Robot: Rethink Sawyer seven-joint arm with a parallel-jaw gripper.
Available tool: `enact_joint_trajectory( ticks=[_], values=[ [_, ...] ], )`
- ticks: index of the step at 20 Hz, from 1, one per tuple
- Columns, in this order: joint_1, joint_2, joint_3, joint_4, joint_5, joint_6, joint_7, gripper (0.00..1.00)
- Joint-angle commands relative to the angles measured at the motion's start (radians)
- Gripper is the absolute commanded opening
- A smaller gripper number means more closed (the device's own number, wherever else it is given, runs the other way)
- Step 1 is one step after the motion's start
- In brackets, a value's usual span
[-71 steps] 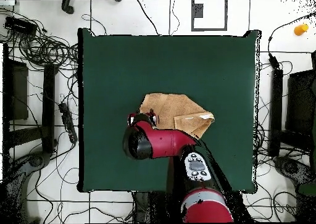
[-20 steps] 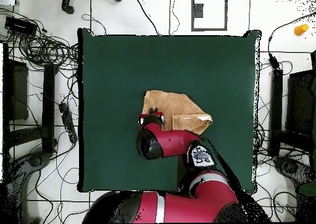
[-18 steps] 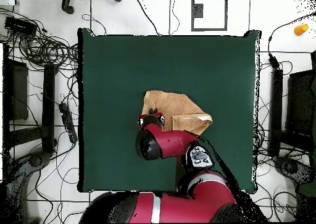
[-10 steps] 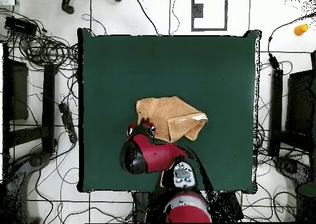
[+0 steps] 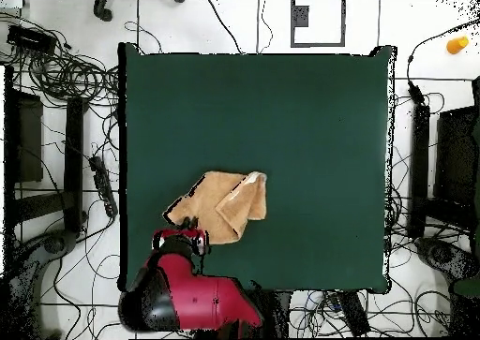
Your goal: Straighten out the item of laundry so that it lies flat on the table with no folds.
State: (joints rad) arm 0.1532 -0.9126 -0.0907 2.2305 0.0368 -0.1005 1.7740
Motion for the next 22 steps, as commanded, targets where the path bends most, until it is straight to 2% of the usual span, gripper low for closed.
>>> enact_joint_trajectory(
  ticks=[1,2,5,11,13,17,22],
  values=[
    [0.026,-0.304,0.011,0.193,0.143,0.291,0.352,0.0],
    [0.028,-0.321,0.014,0.199,0.154,0.304,0.359,0.0],
    [0.127,-0.328,-0.082,0.157,0.179,0.369,0.407,0.0],
    [0.351,-0.332,-0.295,0.012,0.138,0.553,0.528,0.0],
    [0.39,-0.33,-0.332,-0.026,0.128,0.608,0.557,0.0],
    [0.311,-0.244,-0.241,-0.021,0.184,0.484,0.496,0.0],
    [0.139,-0.168,-0.085,-0.039,0.186,0.398,0.369,0.0]
  ],
)
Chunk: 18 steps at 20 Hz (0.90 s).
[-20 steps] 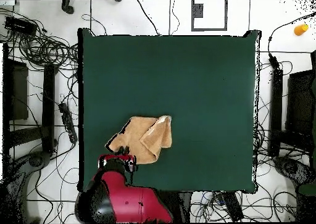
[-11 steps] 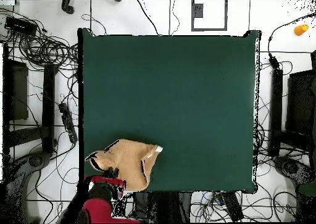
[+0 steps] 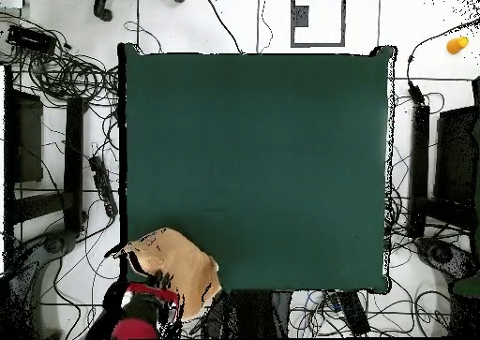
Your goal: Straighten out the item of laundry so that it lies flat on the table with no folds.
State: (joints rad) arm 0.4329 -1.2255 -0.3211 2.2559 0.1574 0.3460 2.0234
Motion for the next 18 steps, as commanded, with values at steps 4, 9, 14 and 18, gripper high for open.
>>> enact_joint_trajectory(
  ticks=[4,9,14,18],
  values=[
    [-0.347,0.282,0.355,-0.095,0.025,-0.206,0.02,0.0],
    [-0.473,0.455,0.481,-0.206,-0.083,-0.306,-0.021,0.0],
    [-0.553,0.598,0.551,-0.322,-0.206,-0.377,-0.042,0.0],
    [-0.588,0.639,0.585,-0.355,-0.284,-0.412,-0.012,0.0]
  ],
)
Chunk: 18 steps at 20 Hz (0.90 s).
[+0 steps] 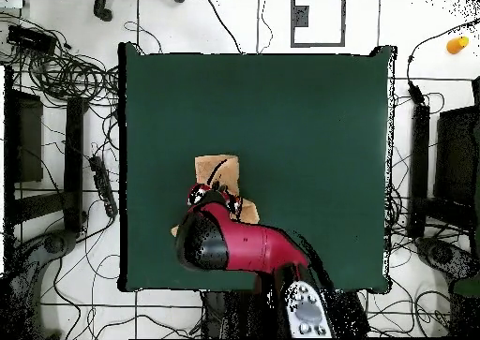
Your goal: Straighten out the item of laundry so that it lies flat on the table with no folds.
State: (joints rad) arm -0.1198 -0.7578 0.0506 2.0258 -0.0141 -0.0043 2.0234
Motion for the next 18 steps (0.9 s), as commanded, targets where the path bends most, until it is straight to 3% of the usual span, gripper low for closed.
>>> enact_joint_trajectory(
  ticks=[1,7,18],
  values=[
    [-0.038,0.174,0.215,-0.131,-0.127,-0.066,-0.004,0.0],
    [-0.084,0.199,0.249,-0.185,-0.206,-0.047,-0.001,0.0],
    [-0.324,0.179,0.378,-0.309,-0.373,0.231,-0.193,0.0]
  ],
)
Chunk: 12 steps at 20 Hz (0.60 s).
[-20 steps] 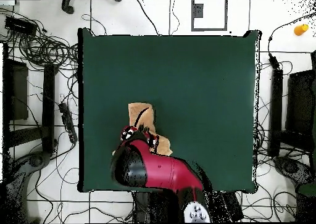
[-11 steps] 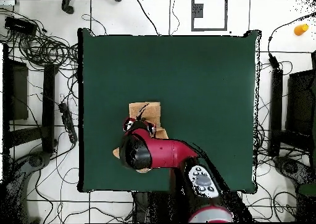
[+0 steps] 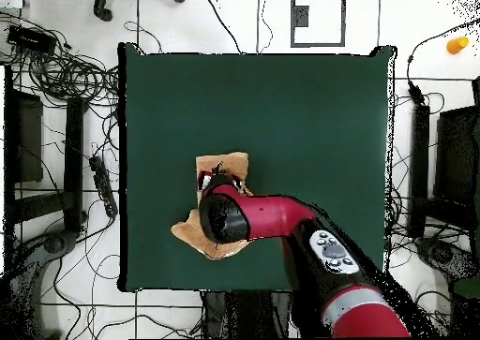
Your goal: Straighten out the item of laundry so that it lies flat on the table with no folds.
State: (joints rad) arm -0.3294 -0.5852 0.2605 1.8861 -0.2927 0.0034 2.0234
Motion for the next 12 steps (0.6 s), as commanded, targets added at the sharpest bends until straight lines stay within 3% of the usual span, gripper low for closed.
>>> enact_joint_trajectory(
  ticks=[1,7,12],
  values=[
    [-0.127,0.0,0.177,-0.179,-0.101,0.245,-0.202,0.0],
    [-0.167,-0.061,0.212,-0.223,-0.143,0.361,-0.221,0.0],
    [-0.198,-0.047,0.254,-0.267,-0.184,0.398,-0.234,0.0]
  ],
)
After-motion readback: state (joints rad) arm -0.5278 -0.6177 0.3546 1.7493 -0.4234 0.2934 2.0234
